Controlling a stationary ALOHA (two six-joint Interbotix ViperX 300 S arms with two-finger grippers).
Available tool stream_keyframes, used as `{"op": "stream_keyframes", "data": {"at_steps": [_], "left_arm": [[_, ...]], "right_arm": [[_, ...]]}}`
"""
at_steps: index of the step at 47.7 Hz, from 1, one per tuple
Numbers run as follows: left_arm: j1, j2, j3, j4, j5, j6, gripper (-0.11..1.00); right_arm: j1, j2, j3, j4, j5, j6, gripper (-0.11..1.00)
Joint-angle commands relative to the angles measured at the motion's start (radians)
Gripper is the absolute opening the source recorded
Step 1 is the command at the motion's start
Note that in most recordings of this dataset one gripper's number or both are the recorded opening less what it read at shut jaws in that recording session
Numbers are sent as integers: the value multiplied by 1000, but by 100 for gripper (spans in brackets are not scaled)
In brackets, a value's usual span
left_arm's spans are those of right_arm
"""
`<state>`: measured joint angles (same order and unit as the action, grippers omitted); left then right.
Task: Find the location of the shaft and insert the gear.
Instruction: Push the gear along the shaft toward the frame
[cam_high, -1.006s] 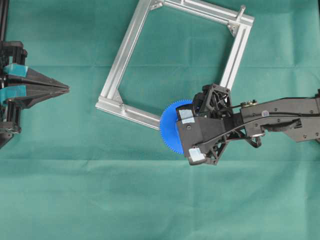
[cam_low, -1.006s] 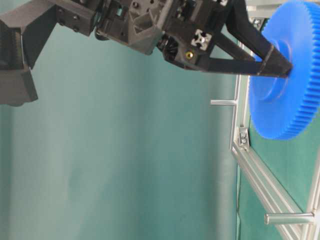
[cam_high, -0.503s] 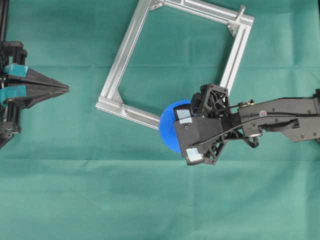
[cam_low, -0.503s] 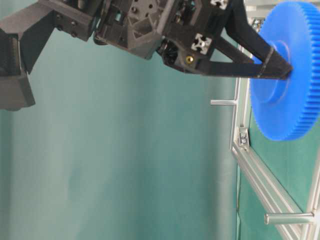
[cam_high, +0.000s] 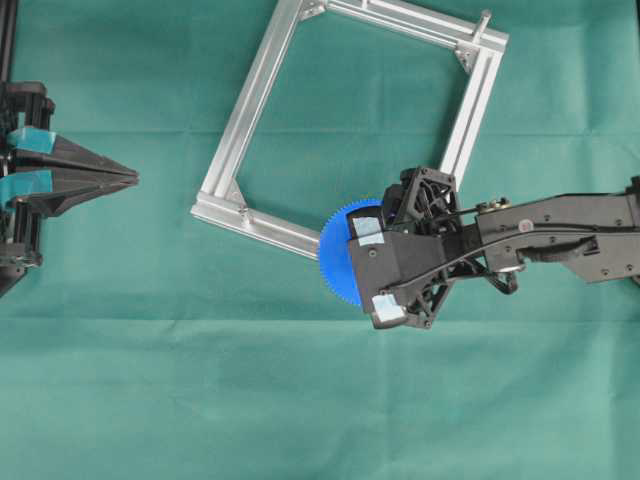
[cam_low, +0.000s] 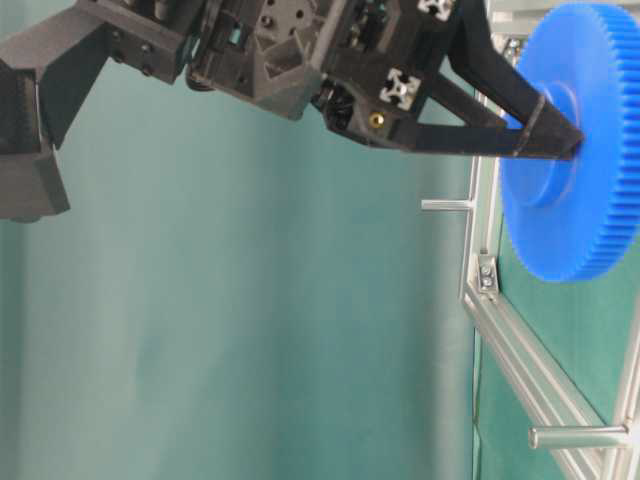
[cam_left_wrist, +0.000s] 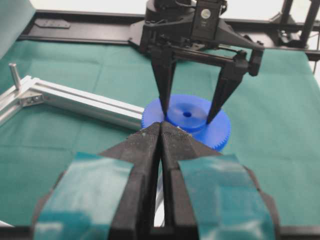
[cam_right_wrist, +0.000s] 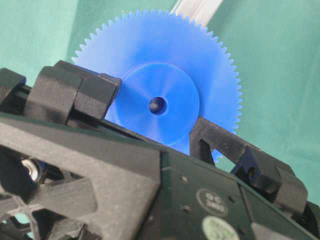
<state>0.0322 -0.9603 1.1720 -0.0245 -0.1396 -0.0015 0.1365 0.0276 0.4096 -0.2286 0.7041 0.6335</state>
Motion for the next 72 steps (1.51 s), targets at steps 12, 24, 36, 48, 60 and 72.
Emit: {"op": "stream_keyframes", "data": {"at_steps": [12, 24, 36, 48, 60, 72], "left_arm": [[3, 11, -14, -2, -9, -2, 1], [2, 9, -14, 0, -9, -2, 1], [2, 9, -12, 0, -9, -2, 1], [3, 9, -14, 0, -9, -2, 1], [2, 11, -14, -2, -9, -3, 1], [2, 11, -15, -2, -9, -3, 1]], "right_arm": [[-2, 8, -21, -2, -6, -2, 68], [-2, 21, -12, -3, -8, 2, 68], [0, 31, 17, 11, -41, 12, 68], [0, 29, 35, 28, -58, 12, 68], [0, 15, 40, 28, -44, 9, 68], [-2, 2, 51, 28, -43, 11, 68]]}}
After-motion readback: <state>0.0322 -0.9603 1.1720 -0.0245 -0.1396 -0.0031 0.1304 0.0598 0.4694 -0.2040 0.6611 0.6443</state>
